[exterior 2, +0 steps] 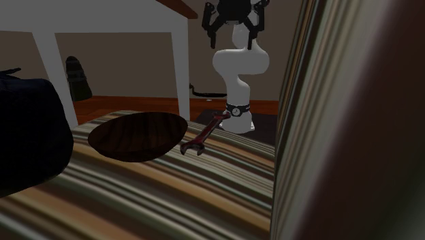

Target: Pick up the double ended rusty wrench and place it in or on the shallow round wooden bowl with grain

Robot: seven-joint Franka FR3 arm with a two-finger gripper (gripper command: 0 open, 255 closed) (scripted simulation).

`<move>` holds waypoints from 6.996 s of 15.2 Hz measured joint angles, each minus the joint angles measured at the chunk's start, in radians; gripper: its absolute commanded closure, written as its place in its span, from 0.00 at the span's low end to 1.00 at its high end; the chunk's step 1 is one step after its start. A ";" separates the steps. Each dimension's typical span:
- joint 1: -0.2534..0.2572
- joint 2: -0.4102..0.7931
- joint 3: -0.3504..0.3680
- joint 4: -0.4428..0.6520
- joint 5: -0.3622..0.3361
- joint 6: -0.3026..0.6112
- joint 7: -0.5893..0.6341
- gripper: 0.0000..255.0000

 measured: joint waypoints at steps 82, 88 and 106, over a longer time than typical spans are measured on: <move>-0.139 0.758 -0.096 0.516 -0.021 0.223 -0.142 1.00; -0.144 0.777 -0.096 0.457 -0.022 0.300 -0.140 1.00; -0.148 0.752 -0.091 0.476 -0.023 0.230 -0.140 0.00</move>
